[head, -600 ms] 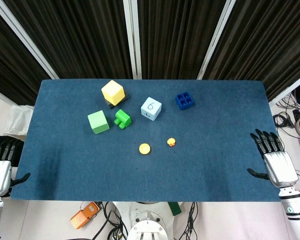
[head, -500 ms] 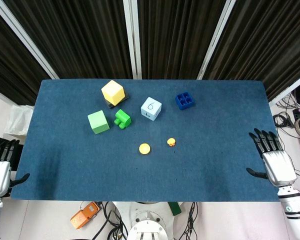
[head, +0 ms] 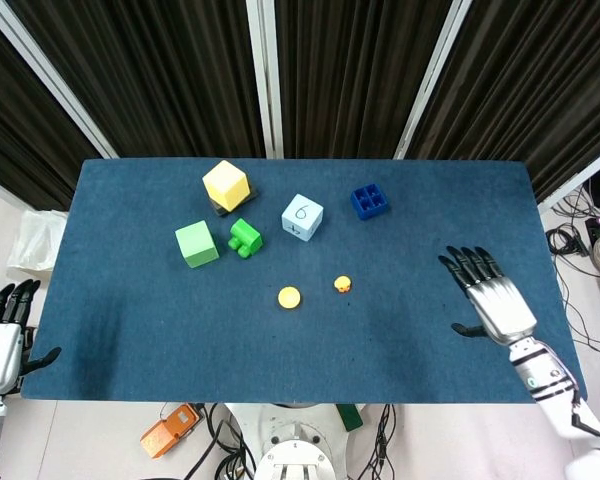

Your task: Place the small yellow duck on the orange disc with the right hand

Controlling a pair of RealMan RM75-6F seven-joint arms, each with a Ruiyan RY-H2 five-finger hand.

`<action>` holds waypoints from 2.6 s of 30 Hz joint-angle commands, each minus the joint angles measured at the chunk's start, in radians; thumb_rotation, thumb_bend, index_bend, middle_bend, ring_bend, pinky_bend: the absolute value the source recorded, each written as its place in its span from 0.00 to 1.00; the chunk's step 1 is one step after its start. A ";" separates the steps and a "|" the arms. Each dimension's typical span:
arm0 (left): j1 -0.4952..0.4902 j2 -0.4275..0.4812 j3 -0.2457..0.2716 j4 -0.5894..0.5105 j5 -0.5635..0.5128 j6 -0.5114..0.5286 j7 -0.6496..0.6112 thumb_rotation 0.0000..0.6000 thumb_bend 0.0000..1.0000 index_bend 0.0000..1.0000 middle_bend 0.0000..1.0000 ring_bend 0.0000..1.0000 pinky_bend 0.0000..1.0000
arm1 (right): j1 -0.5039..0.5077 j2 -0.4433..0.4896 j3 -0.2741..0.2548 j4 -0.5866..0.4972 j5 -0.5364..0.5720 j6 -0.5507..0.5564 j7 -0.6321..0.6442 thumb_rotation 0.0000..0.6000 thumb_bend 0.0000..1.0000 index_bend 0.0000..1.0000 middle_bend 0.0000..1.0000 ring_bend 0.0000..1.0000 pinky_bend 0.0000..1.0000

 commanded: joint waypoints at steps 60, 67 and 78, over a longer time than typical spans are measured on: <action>0.046 -0.052 0.006 0.138 -0.046 -0.023 -0.110 1.00 0.03 0.06 0.08 0.06 0.00 | 0.638 -0.576 0.115 0.362 0.472 -0.449 -0.245 1.00 0.46 0.65 0.23 0.17 0.26; 0.050 -0.060 0.006 0.154 -0.048 -0.027 -0.122 1.00 0.03 0.06 0.08 0.06 0.00 | 0.669 -0.598 0.104 0.368 0.542 -0.447 -0.294 1.00 0.46 0.61 0.23 0.17 0.26; 0.053 -0.064 0.003 0.163 -0.048 -0.026 -0.127 1.00 0.03 0.06 0.08 0.06 0.00 | 0.687 -0.601 0.084 0.364 0.578 -0.449 -0.297 1.00 0.46 0.27 0.20 0.09 0.20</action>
